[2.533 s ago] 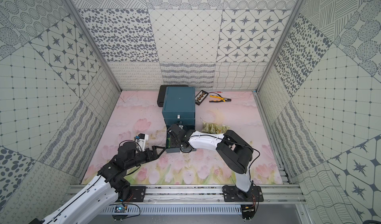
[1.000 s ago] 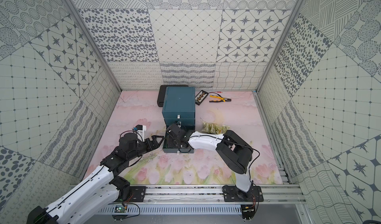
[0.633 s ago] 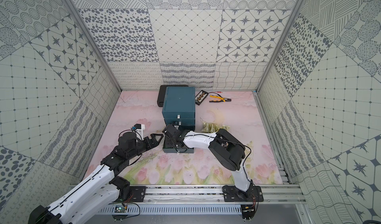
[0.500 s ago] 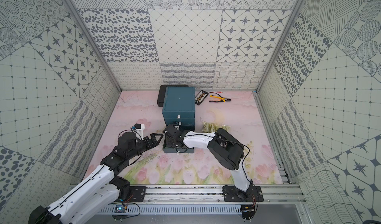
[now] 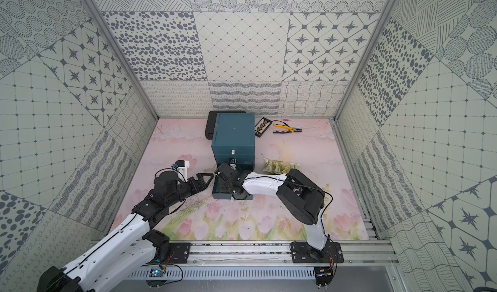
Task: Take the cookies out of the drawer
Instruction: Pick up the cookie from the drawer.
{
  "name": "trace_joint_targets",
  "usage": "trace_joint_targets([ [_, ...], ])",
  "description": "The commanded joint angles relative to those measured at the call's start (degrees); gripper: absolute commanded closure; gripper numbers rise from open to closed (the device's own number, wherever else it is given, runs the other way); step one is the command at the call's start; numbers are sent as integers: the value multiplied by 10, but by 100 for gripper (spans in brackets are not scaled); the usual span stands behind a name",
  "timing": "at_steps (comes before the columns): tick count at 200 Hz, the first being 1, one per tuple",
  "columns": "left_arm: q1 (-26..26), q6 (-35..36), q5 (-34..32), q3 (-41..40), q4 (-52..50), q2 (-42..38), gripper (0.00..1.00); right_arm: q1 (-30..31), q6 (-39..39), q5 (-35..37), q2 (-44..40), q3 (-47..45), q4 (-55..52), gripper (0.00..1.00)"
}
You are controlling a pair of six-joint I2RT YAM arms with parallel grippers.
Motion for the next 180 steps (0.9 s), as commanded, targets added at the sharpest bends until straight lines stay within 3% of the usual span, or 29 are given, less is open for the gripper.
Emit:
trace_joint_targets([
  [1,2,15,6,13,17,0,1,1,-18,24,-58,-13,2,100],
  [52,2,31,-2,34,1,8,1,-1,-22,21,-126,-26,1,100],
  [85,-3,43,7,71,-7,26,1,-4,-7,60,-208,-64,-15,100],
  [129,-72,45,-7,102,22,82,1,-8,4,104,-348,-126,-115,100],
  [180,-119,34,-39,93,38,103,2,-25,66,101,-471,-291,-176,100],
])
